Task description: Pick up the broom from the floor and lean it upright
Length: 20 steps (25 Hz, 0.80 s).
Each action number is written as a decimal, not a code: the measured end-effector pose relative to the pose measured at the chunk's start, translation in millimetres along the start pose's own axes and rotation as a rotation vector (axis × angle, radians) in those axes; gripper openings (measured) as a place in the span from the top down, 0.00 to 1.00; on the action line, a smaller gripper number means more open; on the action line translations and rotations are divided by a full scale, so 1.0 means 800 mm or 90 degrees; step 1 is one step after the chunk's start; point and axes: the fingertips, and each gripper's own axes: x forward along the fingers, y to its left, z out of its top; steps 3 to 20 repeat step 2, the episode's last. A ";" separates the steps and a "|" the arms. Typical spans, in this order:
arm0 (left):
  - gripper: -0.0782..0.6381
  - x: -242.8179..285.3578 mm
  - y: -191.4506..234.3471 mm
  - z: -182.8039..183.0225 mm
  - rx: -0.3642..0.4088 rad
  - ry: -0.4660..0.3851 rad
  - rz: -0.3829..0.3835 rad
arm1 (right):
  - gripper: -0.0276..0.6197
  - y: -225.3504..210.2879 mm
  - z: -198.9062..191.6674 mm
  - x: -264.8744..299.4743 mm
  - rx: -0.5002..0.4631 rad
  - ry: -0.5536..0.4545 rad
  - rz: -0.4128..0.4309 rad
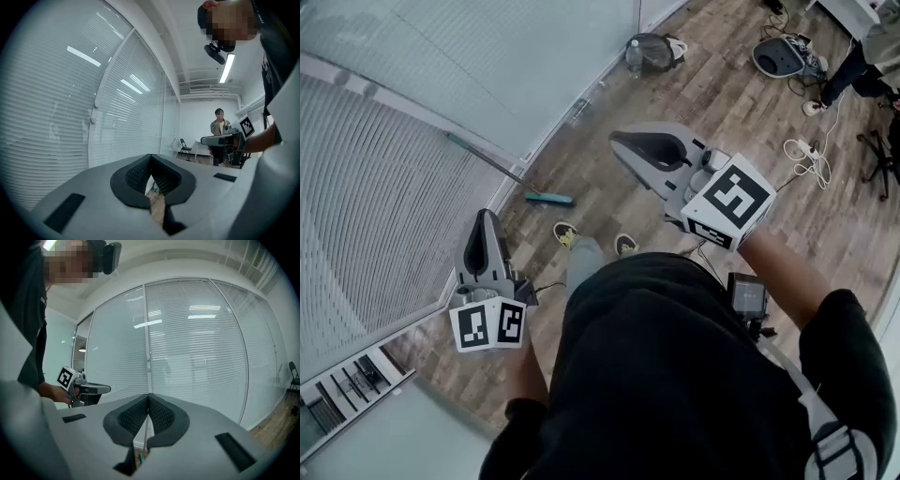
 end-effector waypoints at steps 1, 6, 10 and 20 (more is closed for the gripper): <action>0.86 -0.001 0.000 0.001 0.002 -0.001 0.003 | 0.93 0.001 0.001 0.001 -0.002 0.000 0.003; 0.86 -0.003 -0.001 0.002 0.004 -0.001 0.006 | 0.93 0.003 0.001 0.001 -0.004 -0.001 0.006; 0.86 -0.003 -0.001 0.002 0.004 -0.001 0.006 | 0.93 0.003 0.001 0.001 -0.004 -0.001 0.006; 0.86 -0.003 -0.001 0.002 0.004 -0.001 0.006 | 0.93 0.003 0.001 0.001 -0.004 -0.001 0.006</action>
